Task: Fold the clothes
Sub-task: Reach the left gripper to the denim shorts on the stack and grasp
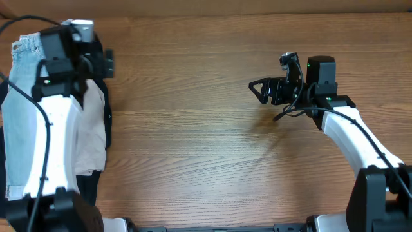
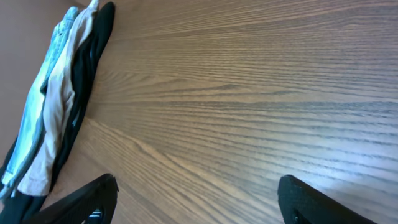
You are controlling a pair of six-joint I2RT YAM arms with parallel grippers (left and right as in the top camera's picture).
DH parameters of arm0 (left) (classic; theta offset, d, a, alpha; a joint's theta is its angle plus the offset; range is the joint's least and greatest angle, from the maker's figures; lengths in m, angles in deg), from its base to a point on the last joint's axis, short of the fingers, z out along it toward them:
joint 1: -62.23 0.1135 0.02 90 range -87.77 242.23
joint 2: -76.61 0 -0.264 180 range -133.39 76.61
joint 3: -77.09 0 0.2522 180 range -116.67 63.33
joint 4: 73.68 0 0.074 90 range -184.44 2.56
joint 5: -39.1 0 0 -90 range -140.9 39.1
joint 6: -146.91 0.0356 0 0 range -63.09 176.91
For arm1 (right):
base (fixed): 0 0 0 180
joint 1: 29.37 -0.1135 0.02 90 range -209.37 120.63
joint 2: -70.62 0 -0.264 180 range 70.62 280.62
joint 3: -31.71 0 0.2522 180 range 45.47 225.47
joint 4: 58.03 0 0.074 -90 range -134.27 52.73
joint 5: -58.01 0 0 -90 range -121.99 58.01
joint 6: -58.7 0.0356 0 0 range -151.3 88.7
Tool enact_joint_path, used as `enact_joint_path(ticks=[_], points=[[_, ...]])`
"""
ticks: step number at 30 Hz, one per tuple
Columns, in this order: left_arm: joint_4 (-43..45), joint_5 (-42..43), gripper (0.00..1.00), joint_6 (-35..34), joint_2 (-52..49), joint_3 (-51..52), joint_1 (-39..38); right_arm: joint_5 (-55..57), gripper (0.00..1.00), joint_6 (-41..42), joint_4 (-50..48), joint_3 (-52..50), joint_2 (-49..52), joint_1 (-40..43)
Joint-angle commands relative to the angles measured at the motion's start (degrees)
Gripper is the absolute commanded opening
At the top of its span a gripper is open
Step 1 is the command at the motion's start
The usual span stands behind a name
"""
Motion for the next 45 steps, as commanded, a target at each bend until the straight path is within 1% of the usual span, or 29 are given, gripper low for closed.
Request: enact_joint_path(ticks=[1,5,7,11,13,17,22,28,31,33,34,38,42,45], points=[[1.66,-5.09,1.00,-0.85,-3.87,-1.40,5.11,-1.31,0.84,0.79,-1.73,1.16,0.87,-1.70],[2.82,-5.75,1.00,-0.74,-8.72,-1.40,9.66,0.20,0.81,0.76,-2.34,1.16,1.14,-2.99],[2.89,-5.84,0.99,0.37,-11.19,-1.40,11.04,0.66,0.79,0.76,-2.58,1.16,1.14,-3.41],[3.06,-8.92,0.90,0.63,-15.61,-1.40,12.96,0.70,0.73,0.79,-2.64,1.16,1.14,-3.48],[3.21,-8.79,0.86,0.61,-17.27,-1.40,13.68,0.74,0.72,0.76,-2.64,1.16,1.14,-3.48],[3.26,-8.09,0.84,0.63,-19.26,-1.40,14.01,0.74,0.71,0.79,-2.91,1.16,1.14,-3.48],[3.19,-2.73,0.82,0.68,-21.38,-1.31,13.92,0.74,0.70,0.76,-2.97,1.16,1.14,-3.48],[2.95,-2.51,0.82,0.68,-23.74,-1.29,13.92,0.74,0.70,0.76,-2.95,1.16,1.14,-3.48],[3.28,-2.78,0.79,0.66,-23.78,-1.29,13.92,0.74,0.70,0.76,-2.97,1.16,1.14,-3.48],[3.69,-2.99,0.73,0.66,-23.71,-1.31,13.92,0.76,0.71,0.76,-2.99,1.16,1.14,-3.48],[3.69,-2.99,0.69,0.66,-23.56,-1.33,13.92,0.76,0.70,0.76,-2.99,1.16,1.14,-3.48],[3.58,-2.95,0.47,0.57,-22.62,-2.27,13.92,0.76,0.71,0.76,-3.04,1.16,1.14,-3.48],[2.25,-2.91,0.38,-1.57,-20.41,-4.37,13.90,0.76,0.70,0.79,-3.19,1.16,1.14,-3.48],[0.11,-2.91,0.22,-2.99,-18.78,-6.49,13.92,0.74,0.70,0.79,-3.17,1.16,1.14,-3.48]])
